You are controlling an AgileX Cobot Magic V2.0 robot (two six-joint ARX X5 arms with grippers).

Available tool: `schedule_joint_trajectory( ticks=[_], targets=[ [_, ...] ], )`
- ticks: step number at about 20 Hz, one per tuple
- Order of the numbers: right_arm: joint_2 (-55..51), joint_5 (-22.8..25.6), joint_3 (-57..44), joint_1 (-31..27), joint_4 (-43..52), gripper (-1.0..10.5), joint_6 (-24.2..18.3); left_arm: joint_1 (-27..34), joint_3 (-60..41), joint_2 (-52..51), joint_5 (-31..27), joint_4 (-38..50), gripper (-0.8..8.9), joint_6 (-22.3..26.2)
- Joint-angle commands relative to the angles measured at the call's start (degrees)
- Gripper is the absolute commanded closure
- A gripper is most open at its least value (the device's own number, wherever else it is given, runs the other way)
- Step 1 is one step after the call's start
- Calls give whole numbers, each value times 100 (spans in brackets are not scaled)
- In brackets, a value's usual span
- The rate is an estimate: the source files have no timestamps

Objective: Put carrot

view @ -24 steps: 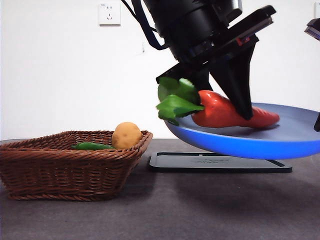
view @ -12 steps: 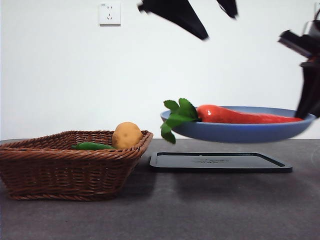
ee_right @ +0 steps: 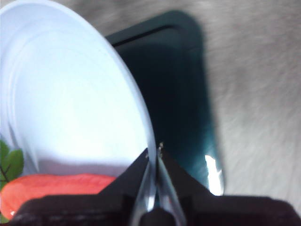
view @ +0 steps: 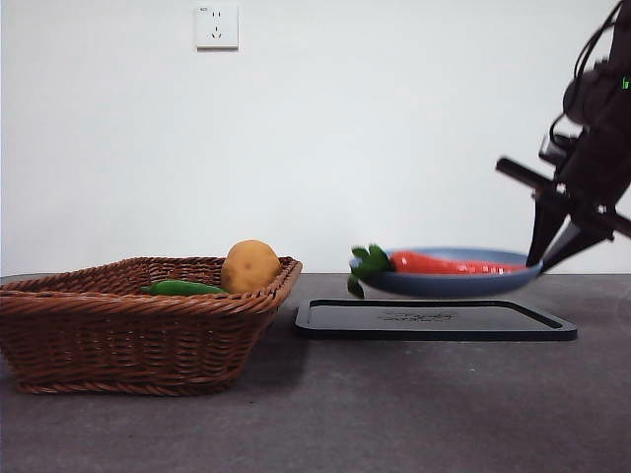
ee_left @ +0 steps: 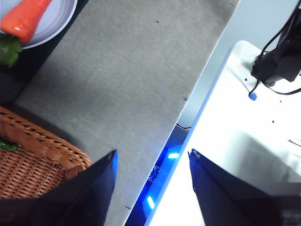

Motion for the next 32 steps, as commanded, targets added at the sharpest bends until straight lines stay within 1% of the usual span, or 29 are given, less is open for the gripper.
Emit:
schedule_joint_trajectory(
  ticks=[1,6,7,11,12,14,15,16,18,21,22,23,24,26,28,32],
  targets=[
    [308,-48,140,-37,28,941,155,-55,118,79,2,63,542,63],
    [527,-46,140,-55,7,927,155,-55,118,79,-4,306,542,63],
    [527,-46,140,-52,13,902,153,-55,118,79,-4,323,542,63],
    [527,-50,140,-94,66,742,136,-55,118,81,-2,446,543,66],
    [522,-63,144,-120,61,714,76,-55,118,81,-4,525,543,66],
    [411,-68,146,-190,-68,711,-42,-52,118,81,-15,702,543,131],
    [289,-50,146,-240,-173,711,-109,-52,118,87,-44,831,543,264],
    [136,-50,146,-282,-286,712,-162,-52,118,87,-173,1012,543,387],
    [-269,-17,146,-317,-599,713,-350,-55,118,90,-769,1604,543,380],
    [-994,7,146,-299,-1154,724,-643,-52,118,116,-1633,2859,544,376],
    [-1239,7,146,-254,-1338,759,-717,-52,118,133,-1862,3329,545,367],
    [-1506,122,146,-168,-1512,802,-787,-35,118,136,-2070,3716,570,354],
    [-1794,356,144,-35,-1666,848,-861,9,118,136,-2159,4039,633,356],
    [-2299,883,142,243,-1869,910,-1047,105,118,136,-2103,4369,812,372],
    [-2809,1346,140,584,-1952,943,-1154,284,118,136,-2092,4404,807,378],
    [-3740,1808,133,1298,-1921,944,-1268,817,118,133,-2094,3849,807,378]
  ],
)
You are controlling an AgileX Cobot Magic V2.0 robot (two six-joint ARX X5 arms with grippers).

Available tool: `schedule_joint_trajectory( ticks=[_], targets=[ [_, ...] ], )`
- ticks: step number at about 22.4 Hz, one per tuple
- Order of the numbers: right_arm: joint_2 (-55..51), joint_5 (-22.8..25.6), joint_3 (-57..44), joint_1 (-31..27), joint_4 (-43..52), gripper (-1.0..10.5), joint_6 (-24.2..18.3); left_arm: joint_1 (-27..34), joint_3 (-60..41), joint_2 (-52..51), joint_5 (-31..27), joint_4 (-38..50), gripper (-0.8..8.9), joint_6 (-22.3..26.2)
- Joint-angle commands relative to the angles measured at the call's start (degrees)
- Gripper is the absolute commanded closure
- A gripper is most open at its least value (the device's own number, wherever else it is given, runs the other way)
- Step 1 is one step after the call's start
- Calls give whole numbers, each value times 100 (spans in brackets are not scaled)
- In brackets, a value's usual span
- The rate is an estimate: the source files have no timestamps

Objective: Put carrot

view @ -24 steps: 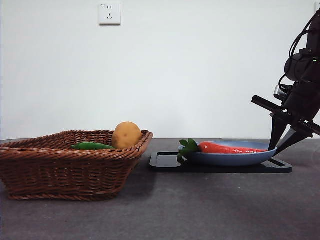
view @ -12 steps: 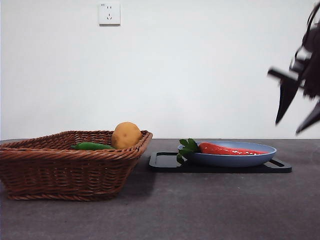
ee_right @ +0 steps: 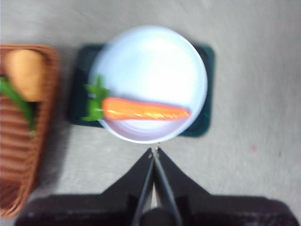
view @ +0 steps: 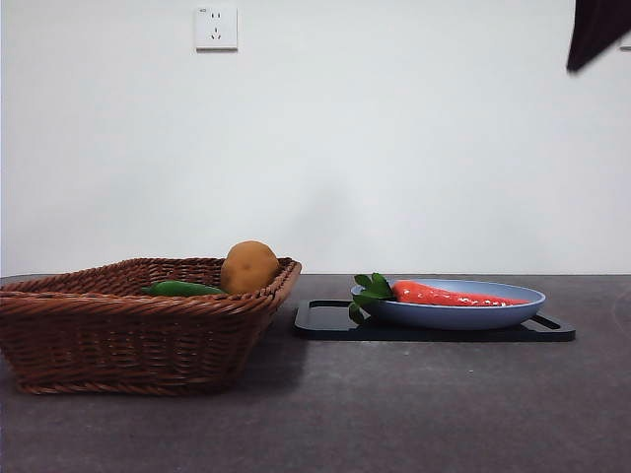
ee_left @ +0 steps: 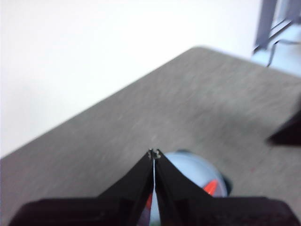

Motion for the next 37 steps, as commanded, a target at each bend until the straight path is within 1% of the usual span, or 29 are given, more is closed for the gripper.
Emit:
schedule_joint_trajectory(
  ticks=[1,4,5,7,8,10,12,14,16,18,21,25,29,37],
  targets=[
    [-369,304,105,380,42,944,-195,286,118,98,7,-398,807,72],
    [-907,332,39,883,192,944,-275,745,83,37,11,-1060,807,164],
    [-1075,424,-44,1005,323,944,-275,828,13,-37,13,-1110,807,197],
    [-1495,813,-409,1257,739,944,-273,916,-387,-378,26,-938,807,199],
    [-1727,929,-671,1381,955,944,-273,951,-739,-667,26,-758,807,197],
    [-2109,935,-1169,1521,1318,943,-271,1005,-1458,-1255,31,-413,807,197],
    [-2614,1117,-1873,1600,1801,944,-271,1016,-2422,-2048,28,35,807,192],
    [-3154,1193,-2697,1690,2402,943,-236,1016,-3425,-2839,9,448,807,144],
    [-3672,1215,-3501,1764,3012,944,-175,1014,-4395,-3602,13,870,807,-63],
    [-4203,1276,-4242,1770,3526,943,-166,1008,-5268,-4382,11,1139,807,-437],
    [-4690,1488,-4857,1770,3893,944,-81,1008,-6072,-5252,4,1309,807,-765],
    [-4907,1707,-5075,1768,3917,943,-17,1008,-6450,-5995,-13,1268,807,-798],
    [-4905,2081,-5075,1762,3926,943,-17,1008,-6446,-6216,0,1029,806,-879],
    [-4905,2103,-5075,1757,3926,943,-20,1008,-6446,-6094,9,1058,806,-879]
  ],
)
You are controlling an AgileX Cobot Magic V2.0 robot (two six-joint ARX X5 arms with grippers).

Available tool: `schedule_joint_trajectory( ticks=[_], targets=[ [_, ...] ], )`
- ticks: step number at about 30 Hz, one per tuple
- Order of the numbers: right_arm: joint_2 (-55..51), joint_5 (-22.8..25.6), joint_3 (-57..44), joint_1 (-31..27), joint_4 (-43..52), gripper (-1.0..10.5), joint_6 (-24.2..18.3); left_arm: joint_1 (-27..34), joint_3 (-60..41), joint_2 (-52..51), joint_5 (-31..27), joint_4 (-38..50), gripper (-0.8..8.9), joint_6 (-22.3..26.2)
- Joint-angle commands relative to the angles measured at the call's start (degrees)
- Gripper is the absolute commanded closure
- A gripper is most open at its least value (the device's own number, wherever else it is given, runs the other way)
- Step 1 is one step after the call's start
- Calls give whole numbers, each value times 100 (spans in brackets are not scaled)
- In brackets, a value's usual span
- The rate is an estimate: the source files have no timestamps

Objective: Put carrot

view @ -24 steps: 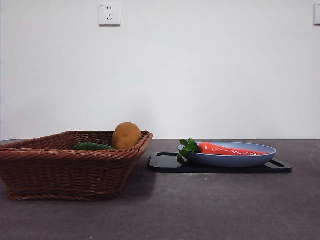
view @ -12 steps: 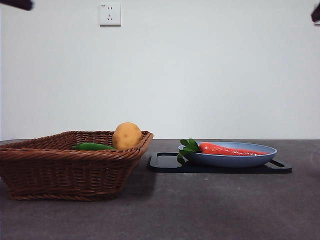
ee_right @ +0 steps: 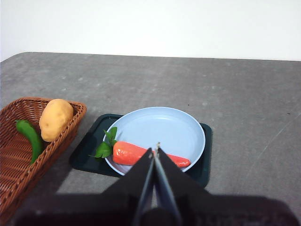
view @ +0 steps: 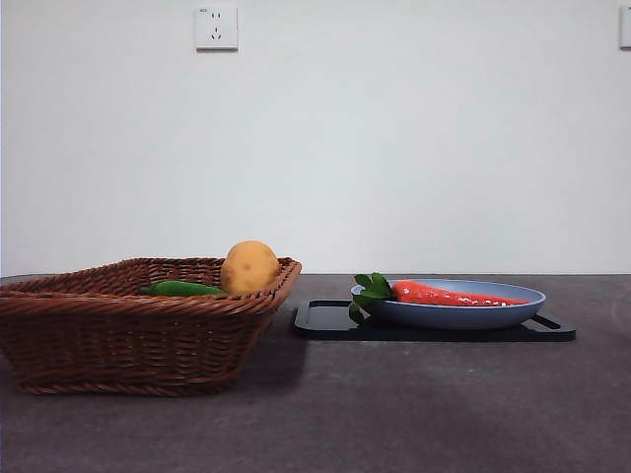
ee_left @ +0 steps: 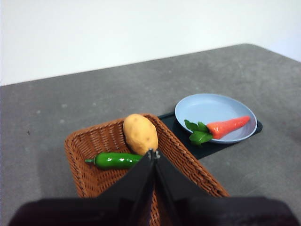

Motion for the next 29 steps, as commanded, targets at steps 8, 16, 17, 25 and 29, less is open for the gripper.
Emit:
schedule_joint_trajectory(
  ticks=[8,16,17,25,29],
  targets=[
    [7,35,39,20,66,943,59,-33,20,7,-4,-13,806,-52],
    [7,37,39,15,68,943,59,1139,-188,-1268,-31,-354,806,887],
    [7,37,39,15,68,943,59,1386,-299,-1421,-33,-319,806,890],
    [7,39,39,15,70,943,59,2970,-1622,-2275,68,361,806,750],
    [7,33,39,15,70,943,59,3285,-2306,-2422,157,754,806,704]
  ],
)
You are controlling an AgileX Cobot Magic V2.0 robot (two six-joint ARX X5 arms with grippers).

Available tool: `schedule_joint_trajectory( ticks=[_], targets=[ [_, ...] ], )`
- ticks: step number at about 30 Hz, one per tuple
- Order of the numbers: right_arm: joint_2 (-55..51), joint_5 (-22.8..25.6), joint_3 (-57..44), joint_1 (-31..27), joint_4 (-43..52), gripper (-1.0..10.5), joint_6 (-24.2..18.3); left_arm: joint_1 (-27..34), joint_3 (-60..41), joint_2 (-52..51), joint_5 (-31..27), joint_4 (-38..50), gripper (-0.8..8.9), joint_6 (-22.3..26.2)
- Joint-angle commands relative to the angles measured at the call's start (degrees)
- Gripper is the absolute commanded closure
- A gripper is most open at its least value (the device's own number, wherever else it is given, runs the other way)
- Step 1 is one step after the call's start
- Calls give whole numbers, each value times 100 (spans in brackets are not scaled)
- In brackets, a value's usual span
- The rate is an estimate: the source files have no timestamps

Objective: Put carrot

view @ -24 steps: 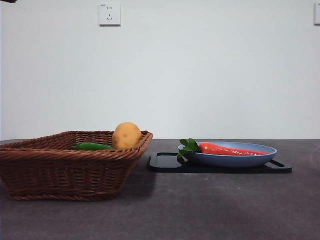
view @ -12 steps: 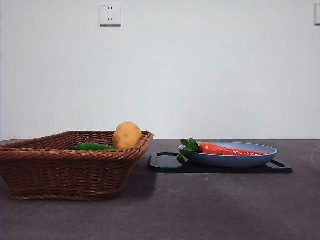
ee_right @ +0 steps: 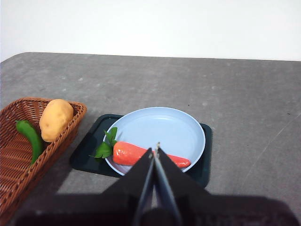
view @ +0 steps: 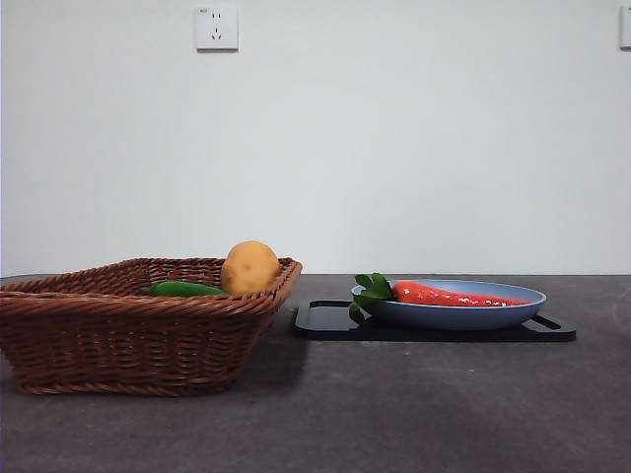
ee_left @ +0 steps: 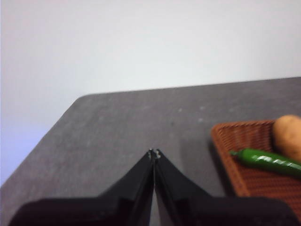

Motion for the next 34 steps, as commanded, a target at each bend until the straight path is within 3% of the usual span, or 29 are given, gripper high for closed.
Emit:
schedule_joint_trajectory(
  ticks=[1,9,34],
  targets=[
    [7,31,39,20,66,943,57,114,-389,-39,37,308,806,-52],
    [7,31,39,20,70,943,57,186,-1056,-39,37,662,806,-57],
    [7,33,39,20,70,943,57,341,-1241,-232,28,501,806,-225]
  ],
)
